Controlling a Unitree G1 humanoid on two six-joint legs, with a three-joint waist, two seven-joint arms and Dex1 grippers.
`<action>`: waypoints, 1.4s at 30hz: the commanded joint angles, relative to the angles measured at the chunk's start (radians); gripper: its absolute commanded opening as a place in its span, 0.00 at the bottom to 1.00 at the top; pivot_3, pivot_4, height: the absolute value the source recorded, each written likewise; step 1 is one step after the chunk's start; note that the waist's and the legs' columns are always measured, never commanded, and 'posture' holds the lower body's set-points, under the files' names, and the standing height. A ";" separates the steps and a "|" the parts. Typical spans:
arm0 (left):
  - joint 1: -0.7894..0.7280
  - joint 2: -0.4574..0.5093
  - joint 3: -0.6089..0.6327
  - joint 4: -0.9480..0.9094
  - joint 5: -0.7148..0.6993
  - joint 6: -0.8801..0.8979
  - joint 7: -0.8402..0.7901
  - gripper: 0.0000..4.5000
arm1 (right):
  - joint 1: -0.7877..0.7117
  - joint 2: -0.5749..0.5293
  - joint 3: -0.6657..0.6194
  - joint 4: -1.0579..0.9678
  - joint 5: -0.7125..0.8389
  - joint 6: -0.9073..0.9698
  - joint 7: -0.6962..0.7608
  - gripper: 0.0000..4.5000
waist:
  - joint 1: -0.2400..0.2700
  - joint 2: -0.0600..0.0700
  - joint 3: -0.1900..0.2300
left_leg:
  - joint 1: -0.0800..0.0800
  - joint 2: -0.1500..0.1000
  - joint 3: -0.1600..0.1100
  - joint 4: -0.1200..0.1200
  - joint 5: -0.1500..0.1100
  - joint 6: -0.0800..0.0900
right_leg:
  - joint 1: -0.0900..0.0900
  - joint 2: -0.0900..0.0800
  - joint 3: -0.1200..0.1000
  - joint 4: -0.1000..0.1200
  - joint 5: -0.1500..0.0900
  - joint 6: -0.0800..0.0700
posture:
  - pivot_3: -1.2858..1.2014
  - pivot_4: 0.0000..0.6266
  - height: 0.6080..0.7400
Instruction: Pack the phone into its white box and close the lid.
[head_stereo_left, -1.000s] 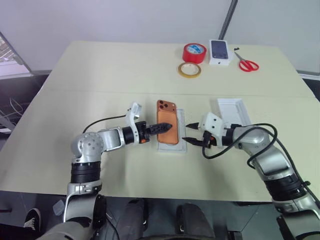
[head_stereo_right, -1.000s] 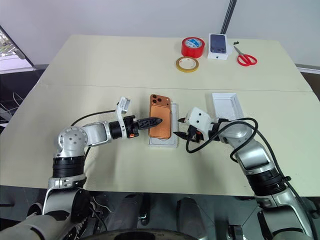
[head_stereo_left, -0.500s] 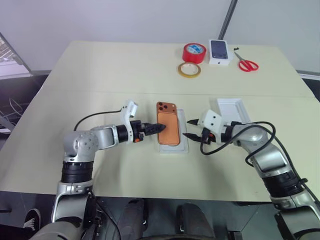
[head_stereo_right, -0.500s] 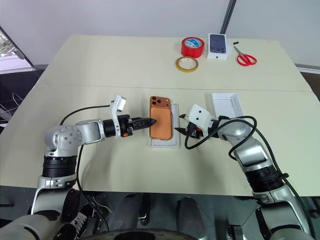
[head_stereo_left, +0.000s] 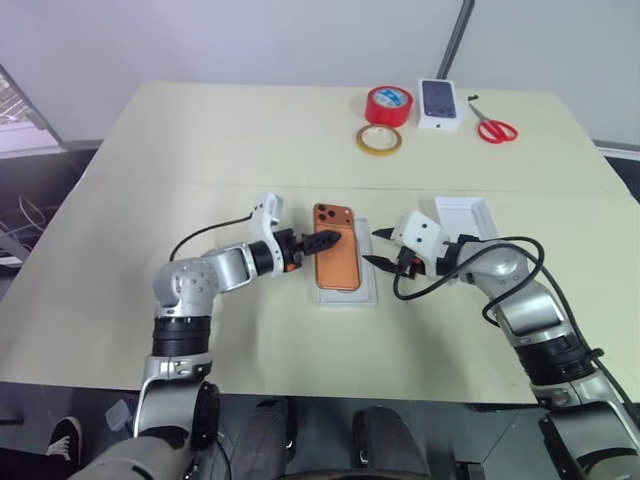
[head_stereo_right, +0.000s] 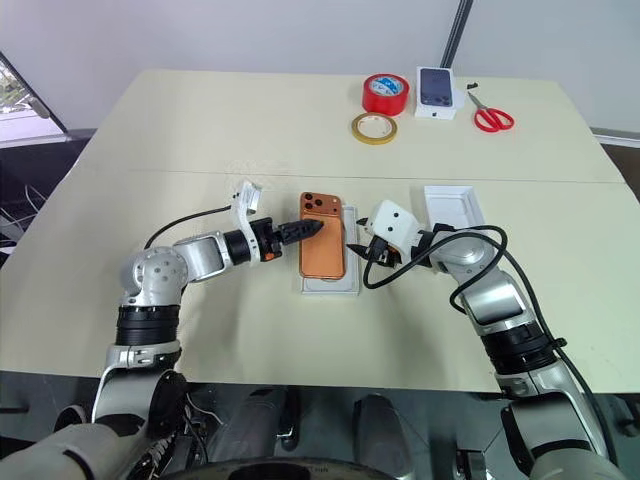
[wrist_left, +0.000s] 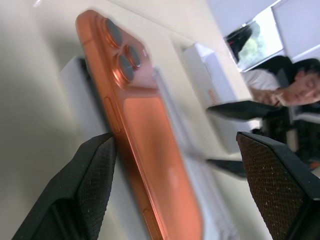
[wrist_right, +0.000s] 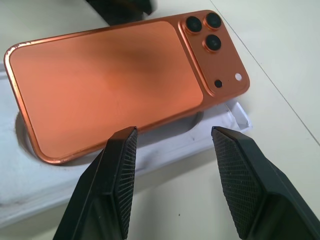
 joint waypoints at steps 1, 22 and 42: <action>-0.004 -0.014 -0.025 -0.036 -0.007 -0.026 -0.027 0.87 | -0.006 0.002 -0.013 -0.011 -0.001 -0.023 -0.008 0.56 | 0.000 0.000 0.000 | 0.000 0.000 0.000 0.000 0.000 -0.001 | 0.000 0.000 0.000 0.000 0.000 0.000 | 0.52 0.24 0.91; 0.038 0.037 -0.035 -0.141 -0.061 0.087 -0.051 0.87 | -0.008 -0.039 -0.054 0.039 -0.003 -0.025 -0.025 0.56 | -0.001 0.000 0.000 | 0.000 0.000 0.000 0.000 0.001 -0.002 | 0.000 0.001 0.000 0.000 0.000 0.000 | 0.52 0.24 0.91; -0.006 -0.023 0.022 -0.016 -0.066 0.182 0.032 0.59 | -0.005 -0.009 -0.040 0.021 -0.019 -0.028 -0.039 0.56 | 0.000 0.000 0.000 | 0.000 0.000 0.000 0.001 0.001 -0.002 | 0.001 0.001 0.000 0.001 0.000 0.000 | 0.52 0.24 0.91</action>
